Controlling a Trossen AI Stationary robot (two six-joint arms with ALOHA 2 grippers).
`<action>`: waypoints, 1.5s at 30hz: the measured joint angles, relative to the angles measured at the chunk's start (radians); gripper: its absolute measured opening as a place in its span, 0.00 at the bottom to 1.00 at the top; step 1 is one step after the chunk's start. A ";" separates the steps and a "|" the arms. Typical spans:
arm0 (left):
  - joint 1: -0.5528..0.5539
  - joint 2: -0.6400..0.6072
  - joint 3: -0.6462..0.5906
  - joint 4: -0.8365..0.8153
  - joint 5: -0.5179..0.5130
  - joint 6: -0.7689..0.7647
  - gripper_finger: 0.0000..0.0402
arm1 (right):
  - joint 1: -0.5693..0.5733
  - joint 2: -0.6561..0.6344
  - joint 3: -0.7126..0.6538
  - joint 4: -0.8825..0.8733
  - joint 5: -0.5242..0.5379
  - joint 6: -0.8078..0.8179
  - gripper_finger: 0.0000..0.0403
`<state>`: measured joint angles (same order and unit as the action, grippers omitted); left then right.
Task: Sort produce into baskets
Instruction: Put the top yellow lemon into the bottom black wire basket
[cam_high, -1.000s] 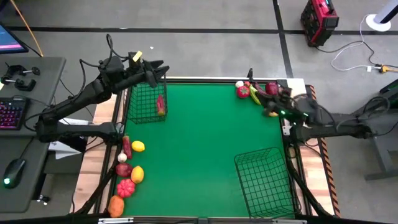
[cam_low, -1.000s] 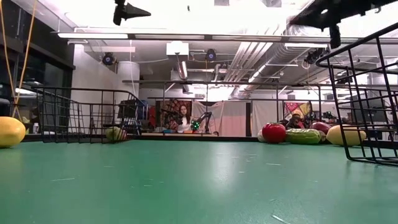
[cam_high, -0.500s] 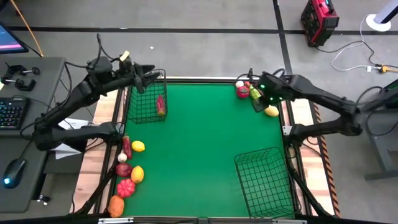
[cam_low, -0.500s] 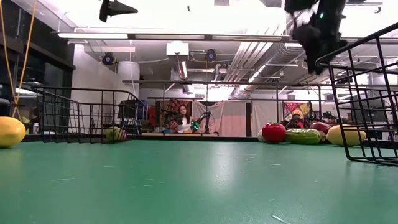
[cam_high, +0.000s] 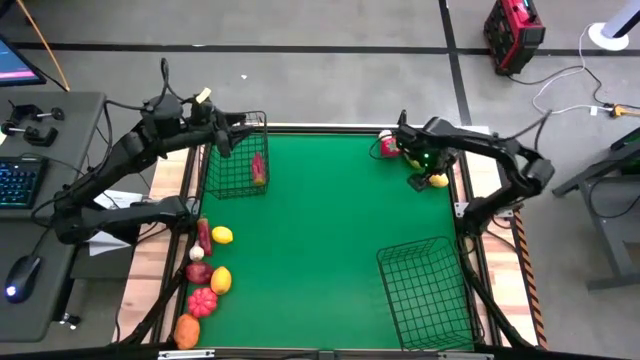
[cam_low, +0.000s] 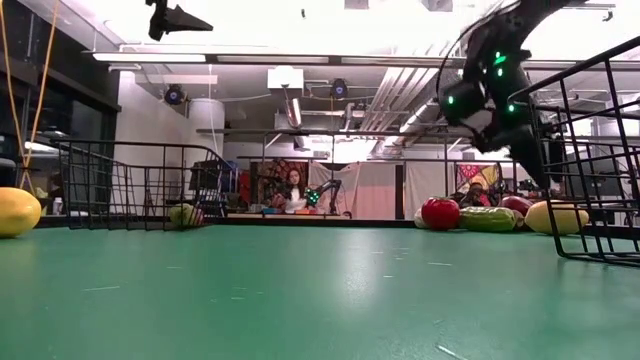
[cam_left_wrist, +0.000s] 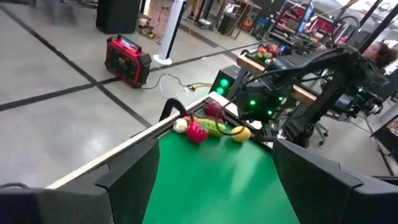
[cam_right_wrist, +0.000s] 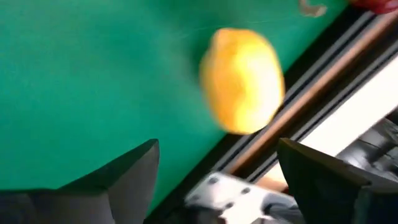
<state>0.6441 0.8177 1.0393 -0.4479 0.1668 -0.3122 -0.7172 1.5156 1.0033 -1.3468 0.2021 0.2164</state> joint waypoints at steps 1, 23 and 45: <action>0.000 0.000 0.000 -0.002 0.000 0.000 0.75 | -0.010 0.011 -0.008 0.013 0.016 -0.006 0.79; -0.002 0.008 0.000 -0.018 -0.024 -0.101 0.75 | -0.134 0.196 -0.017 0.176 0.025 -0.187 0.79; -0.003 0.076 0.000 -0.025 -0.028 -0.106 0.75 | -0.128 0.195 -0.017 0.177 -0.020 -0.102 0.67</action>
<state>0.6409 0.8940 1.0393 -0.4726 0.1388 -0.4180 -0.8457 1.7103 0.9859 -1.1702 0.1819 0.1147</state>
